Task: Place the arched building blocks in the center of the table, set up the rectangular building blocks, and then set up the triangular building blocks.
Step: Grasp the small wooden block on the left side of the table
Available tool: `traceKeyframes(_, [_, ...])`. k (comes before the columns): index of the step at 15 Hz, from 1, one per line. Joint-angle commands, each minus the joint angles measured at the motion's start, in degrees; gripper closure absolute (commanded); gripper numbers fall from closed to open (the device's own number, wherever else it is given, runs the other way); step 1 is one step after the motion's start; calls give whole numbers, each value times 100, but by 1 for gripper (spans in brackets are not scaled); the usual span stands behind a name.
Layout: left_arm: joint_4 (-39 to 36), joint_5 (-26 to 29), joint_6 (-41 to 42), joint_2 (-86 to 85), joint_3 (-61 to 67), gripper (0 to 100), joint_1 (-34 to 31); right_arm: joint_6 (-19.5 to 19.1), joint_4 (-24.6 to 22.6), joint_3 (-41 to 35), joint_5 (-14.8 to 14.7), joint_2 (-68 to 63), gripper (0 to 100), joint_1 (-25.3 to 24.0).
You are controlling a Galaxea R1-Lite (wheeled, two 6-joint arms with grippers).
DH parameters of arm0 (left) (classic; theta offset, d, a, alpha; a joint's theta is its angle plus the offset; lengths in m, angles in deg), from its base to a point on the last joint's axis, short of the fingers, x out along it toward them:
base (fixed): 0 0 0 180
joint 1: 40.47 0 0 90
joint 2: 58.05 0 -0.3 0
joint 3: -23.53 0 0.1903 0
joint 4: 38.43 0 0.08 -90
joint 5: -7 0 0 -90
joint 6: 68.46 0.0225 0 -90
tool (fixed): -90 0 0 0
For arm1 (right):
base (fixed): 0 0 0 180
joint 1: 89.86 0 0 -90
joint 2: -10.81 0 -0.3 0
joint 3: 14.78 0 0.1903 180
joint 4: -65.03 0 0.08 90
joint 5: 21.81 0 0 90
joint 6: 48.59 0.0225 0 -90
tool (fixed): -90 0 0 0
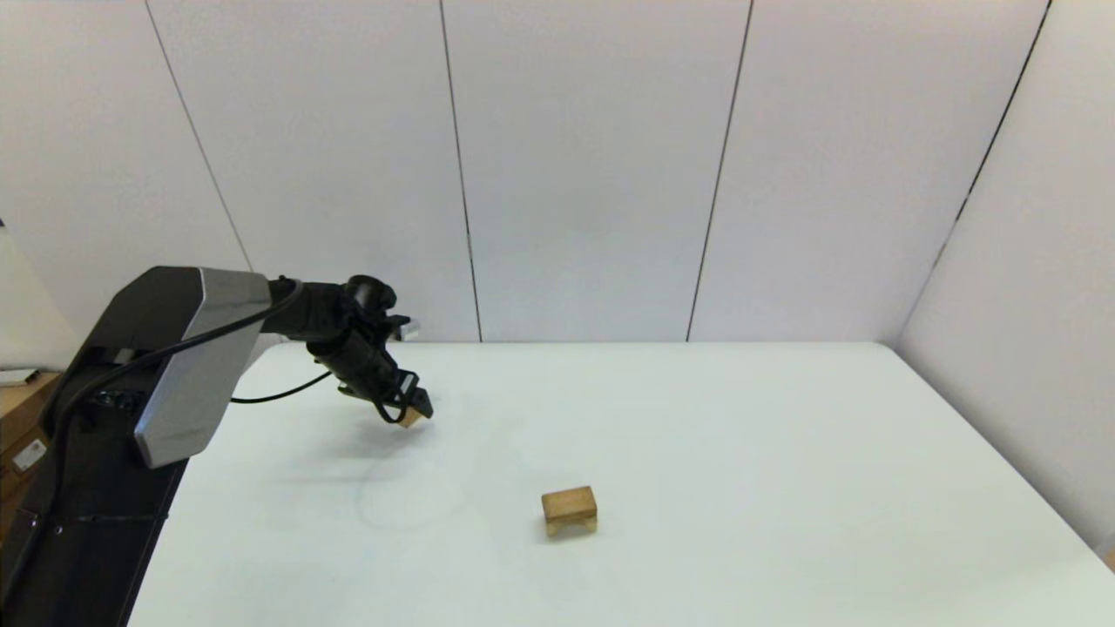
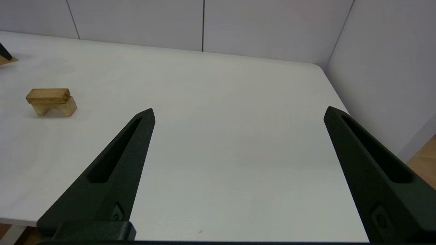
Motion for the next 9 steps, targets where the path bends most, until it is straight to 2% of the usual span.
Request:
traceKeyframes(1, [-39, 8, 17, 57, 0, 0, 0, -4, -4, 0, 1, 1, 0, 1])
traceKeyframes(5, [-47, 8, 26, 66, 0, 0, 0, -13, -4, 0, 1, 1, 0, 1])
traceKeyframes(6, [-47, 17, 26, 57, 0, 100, 0, -4, -4, 0, 1, 1, 0, 1])
traceKeyframes(9, [-65, 8, 26, 57, 0, 100, 0, -4, -4, 0, 1, 1, 0, 1])
